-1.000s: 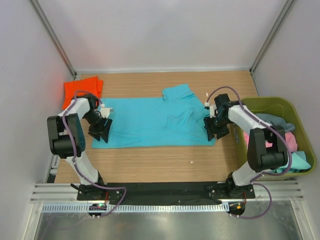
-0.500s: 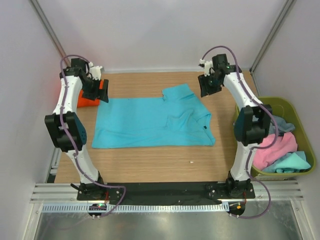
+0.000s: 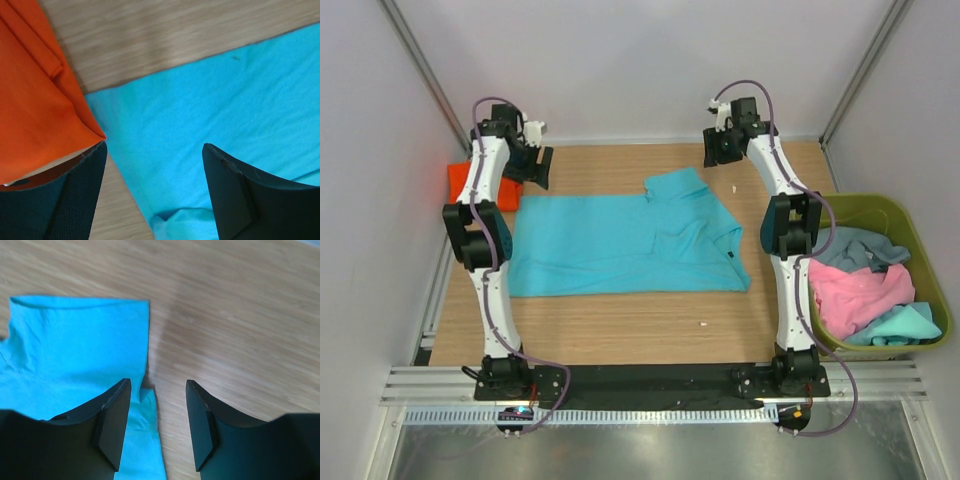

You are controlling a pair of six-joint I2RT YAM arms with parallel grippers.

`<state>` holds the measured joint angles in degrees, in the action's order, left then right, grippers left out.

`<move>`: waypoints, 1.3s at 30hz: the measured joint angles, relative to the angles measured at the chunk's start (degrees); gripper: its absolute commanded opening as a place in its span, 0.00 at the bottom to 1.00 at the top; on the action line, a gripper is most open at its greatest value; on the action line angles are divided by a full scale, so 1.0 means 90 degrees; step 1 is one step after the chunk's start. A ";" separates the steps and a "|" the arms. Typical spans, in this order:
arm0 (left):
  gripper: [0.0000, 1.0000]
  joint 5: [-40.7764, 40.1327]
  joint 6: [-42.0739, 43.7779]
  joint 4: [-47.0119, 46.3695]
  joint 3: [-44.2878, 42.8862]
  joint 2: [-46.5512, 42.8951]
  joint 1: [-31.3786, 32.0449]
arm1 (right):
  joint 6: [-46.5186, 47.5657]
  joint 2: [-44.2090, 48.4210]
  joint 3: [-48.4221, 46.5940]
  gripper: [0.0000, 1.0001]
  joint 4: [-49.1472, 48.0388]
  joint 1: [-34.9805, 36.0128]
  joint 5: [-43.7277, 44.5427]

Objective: Fold and stack the t-shirts
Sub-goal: Fold the tshirt

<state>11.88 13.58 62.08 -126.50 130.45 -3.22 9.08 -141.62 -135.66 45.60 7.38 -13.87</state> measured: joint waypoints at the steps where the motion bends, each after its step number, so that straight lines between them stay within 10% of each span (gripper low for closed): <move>1: 0.78 -0.0029 0.0039 -0.0005 -0.0197 0.0102 0.0024 | -0.0051 -0.0046 -0.0124 0.55 -0.0075 0.0000 -0.0032; 30: 0.77 -0.0323 0.0044 0.0046 -0.0544 0.0976 0.0000 | -0.0656 -0.1462 -0.0954 0.52 -0.1110 0.0342 -0.0226; 39: 0.77 -0.0495 0.0041 0.0046 -0.0381 0.0974 -0.0002 | -0.0709 -0.1511 -0.0959 0.01 -0.1175 0.0350 -0.0024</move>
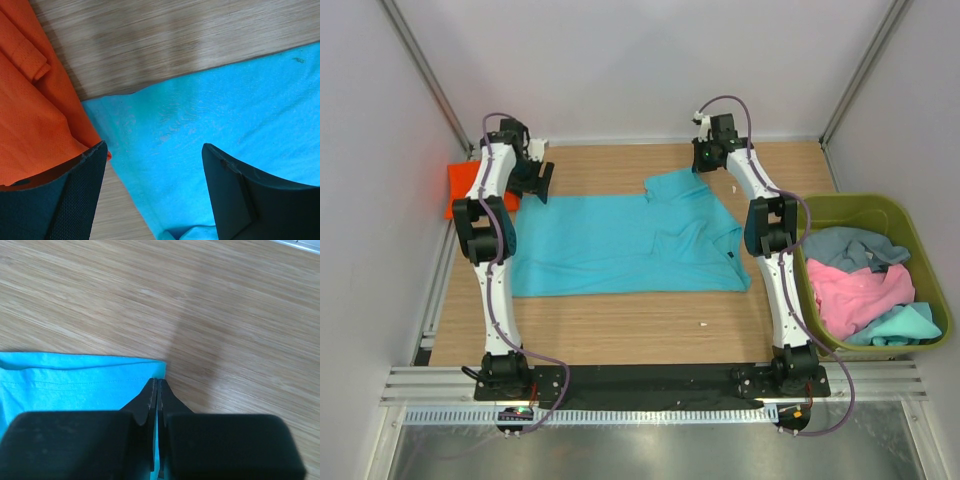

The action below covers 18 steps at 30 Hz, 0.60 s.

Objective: Fold and stack the t-shirts
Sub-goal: Fold the tshirt

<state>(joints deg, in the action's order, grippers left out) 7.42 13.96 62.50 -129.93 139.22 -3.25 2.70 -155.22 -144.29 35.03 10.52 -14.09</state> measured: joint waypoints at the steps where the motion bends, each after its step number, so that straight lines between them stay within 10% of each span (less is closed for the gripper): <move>1: 0.77 -0.0017 0.0000 -0.0005 0.0000 0.0000 0.0000 | 0.0012 0.0000 0.0000 0.01 0.0000 0.0002 0.0041; 18: 0.78 -0.0374 0.0002 -0.0075 -0.0012 0.0000 0.0000 | 0.0308 0.0109 0.0160 0.01 0.0002 -0.0168 0.0466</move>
<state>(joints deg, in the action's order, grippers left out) 4.05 13.98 61.82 -130.04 139.22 -3.25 5.48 -154.23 -142.85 35.05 9.02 -9.89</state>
